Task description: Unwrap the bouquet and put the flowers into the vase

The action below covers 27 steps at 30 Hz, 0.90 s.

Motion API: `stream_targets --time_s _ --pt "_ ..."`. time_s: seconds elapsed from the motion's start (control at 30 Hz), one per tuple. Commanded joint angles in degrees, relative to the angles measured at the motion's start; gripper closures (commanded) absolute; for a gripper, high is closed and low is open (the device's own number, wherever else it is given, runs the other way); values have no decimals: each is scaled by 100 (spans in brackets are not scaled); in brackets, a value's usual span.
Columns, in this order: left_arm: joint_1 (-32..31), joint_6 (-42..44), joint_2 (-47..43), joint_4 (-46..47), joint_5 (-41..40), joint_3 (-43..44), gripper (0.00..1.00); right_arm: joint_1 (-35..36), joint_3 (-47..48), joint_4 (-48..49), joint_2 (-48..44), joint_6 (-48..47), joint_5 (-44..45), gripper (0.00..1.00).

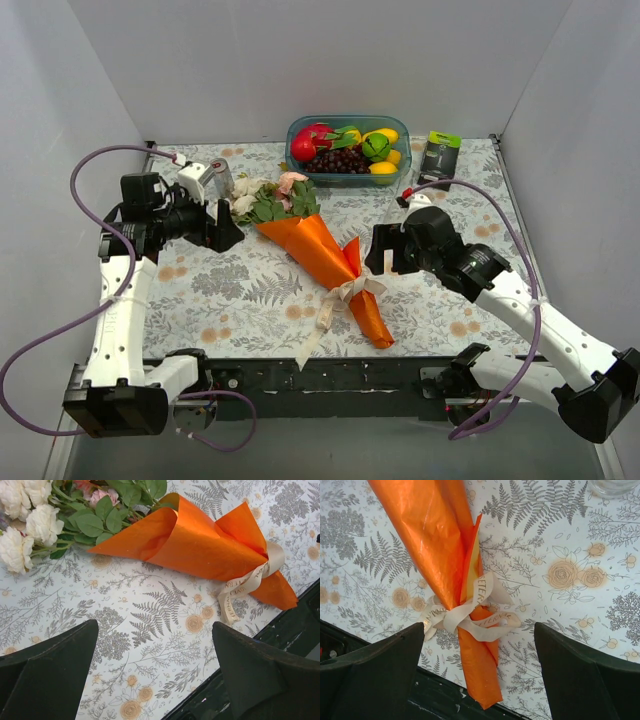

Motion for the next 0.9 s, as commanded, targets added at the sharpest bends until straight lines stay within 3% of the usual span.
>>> stream_targets --time_s 0.0,0.07,0.13,0.27,0.43,0.67,0.87 --pt "-20 216 -89 -32 238 -248 2 32 -217 306 -199 68 -102 2" --pt "-72 287 -81 -41 195 -354 2 32 -357 262 -225 51 -207 2" --pt "-125 322 -37 -15 116 -407 2 32 -559 402 -330 42 -348 17" --pt "-615 331 33 91 -104 -425 2 32 -1078 763 -550 121 -655 33" --pt "-1468 261 183 257 -700 -503 2 58 -1316 1131 -340 227 -918 33" --pt "-2831 164 639 618 -1422 -706 2 137 -895 1360 363 77 -911 30" --pt "-2937 76 711 855 -1414 -828 2 137 -737 1563 723 -2 -955 30"
